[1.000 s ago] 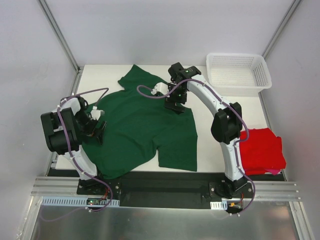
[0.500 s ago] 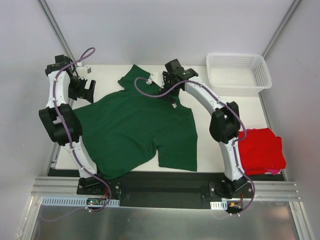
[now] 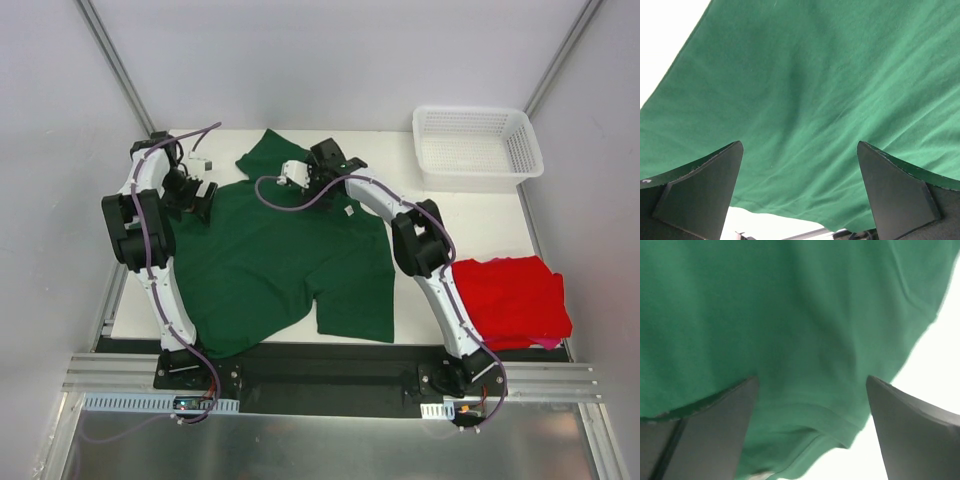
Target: Fold and stack the t-shirts
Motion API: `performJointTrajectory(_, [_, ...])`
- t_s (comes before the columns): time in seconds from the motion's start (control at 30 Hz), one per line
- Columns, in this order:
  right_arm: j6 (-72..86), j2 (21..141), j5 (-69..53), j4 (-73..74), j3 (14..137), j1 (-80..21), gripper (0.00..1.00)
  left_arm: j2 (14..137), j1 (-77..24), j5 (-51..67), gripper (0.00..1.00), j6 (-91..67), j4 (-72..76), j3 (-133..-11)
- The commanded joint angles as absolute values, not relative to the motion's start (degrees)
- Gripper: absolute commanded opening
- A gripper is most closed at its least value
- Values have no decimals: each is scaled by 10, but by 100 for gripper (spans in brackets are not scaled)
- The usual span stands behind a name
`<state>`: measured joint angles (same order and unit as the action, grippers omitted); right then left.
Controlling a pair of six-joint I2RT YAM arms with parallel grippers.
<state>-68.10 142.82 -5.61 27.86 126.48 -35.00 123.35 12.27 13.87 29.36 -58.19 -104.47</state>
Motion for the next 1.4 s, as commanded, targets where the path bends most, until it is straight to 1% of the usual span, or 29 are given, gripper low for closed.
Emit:
performJointTrajectory(0.0, [-735,1384,-33,317,1216,-364,96,1229,114,149,99,302,-573,-1040])
performJointTrajectory(0.2, [-749,1347,-12,334,1172,-354,96,1252,102,164,99,306,-559,-1049])
performJointTrajectory(0.33, [-744,1348,-4,354,1183,-351,96,1272,102,158,99,316,-526,-1037])
performJointTrajectory(0.43, [-739,1344,0,368,1186,-350,96,1301,99,147,99,335,-525,-1061])
performJointTrajectory(0.53, [-739,1332,18,373,1174,-348,96,1329,100,144,81,346,-526,-1092])
performJointTrajectory(0.57, [-739,1331,19,374,1172,-347,96,1335,98,143,79,346,-526,-1103])
performJointTrajectory(0.67, [-742,1327,31,385,1170,-344,96,1352,94,125,89,342,-526,-1155])
performJointTrajectory(0.77, [-740,1324,36,405,1168,-339,96,1370,90,101,96,345,-527,-1212])
performJointTrajectory(0.8, [-740,1321,35,411,1166,-337,96,1378,88,96,97,346,-530,-1236])
performJointTrajectory(0.93, [-738,1299,43,434,1157,-327,96,1394,74,76,99,375,-533,-1271])
performJointTrajectory(1.17, [-737,1269,62,439,1108,-296,96,1412,53,63,99,397,-533,-1302])
performJointTrajectory(1.37, [-730,1270,78,438,1114,-274,96,1412,35,66,99,405,-533,-1316])
